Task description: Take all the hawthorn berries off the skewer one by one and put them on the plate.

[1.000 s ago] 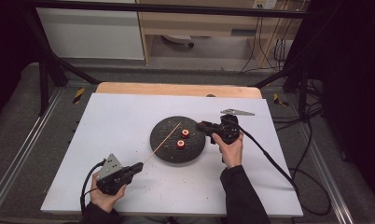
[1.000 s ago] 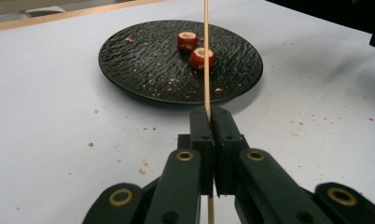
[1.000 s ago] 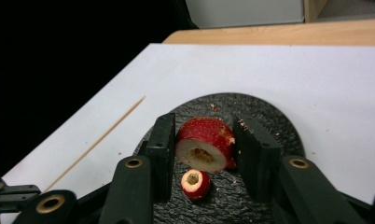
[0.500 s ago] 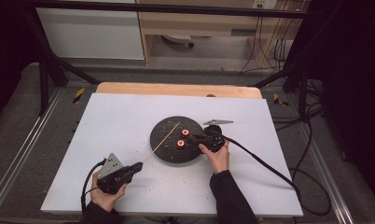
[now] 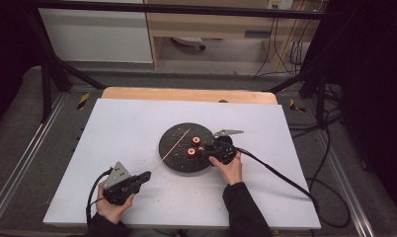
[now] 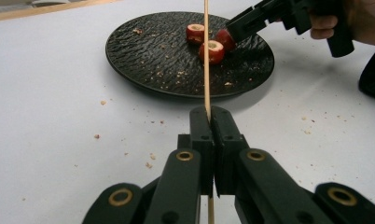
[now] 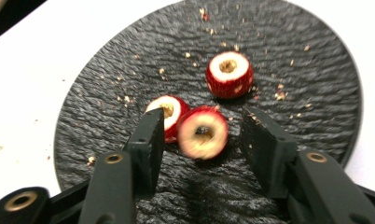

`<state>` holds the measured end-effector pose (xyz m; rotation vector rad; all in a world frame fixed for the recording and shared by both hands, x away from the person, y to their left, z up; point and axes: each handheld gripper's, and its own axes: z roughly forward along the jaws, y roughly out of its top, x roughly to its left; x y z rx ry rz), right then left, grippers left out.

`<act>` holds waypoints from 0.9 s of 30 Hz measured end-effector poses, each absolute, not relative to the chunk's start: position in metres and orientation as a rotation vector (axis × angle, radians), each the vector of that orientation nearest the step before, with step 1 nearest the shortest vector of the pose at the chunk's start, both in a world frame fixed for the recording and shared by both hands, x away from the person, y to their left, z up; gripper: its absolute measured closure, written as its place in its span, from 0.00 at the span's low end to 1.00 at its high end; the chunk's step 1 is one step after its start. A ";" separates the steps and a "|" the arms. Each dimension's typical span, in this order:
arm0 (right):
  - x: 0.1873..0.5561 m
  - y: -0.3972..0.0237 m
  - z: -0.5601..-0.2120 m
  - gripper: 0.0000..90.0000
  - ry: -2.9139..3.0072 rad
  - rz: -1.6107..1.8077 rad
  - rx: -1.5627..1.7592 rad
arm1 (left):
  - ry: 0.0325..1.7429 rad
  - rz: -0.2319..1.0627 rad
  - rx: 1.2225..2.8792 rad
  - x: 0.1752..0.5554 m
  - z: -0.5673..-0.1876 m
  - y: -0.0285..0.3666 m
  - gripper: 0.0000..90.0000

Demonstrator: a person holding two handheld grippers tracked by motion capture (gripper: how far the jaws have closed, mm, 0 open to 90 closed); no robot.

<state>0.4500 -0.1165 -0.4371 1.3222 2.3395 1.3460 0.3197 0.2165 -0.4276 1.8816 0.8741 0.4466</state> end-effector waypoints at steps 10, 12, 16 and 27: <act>0.421 -0.154 -0.422 0.19 2.281 1.408 1.240 | 0.880 0.447 1.879 0.321 -0.423 0.214 0.98; 0.414 -0.163 -0.423 0.13 2.285 1.393 1.220 | 0.886 0.444 1.877 0.322 -0.421 0.214 0.98; 0.400 -0.181 -0.429 0.06 2.276 1.362 1.195 | 0.893 0.439 1.883 0.326 -0.418 0.213 0.98; 0.377 -0.210 -0.445 0.01 2.291 1.322 1.198 | 0.902 0.428 1.915 0.348 -0.401 0.196 0.98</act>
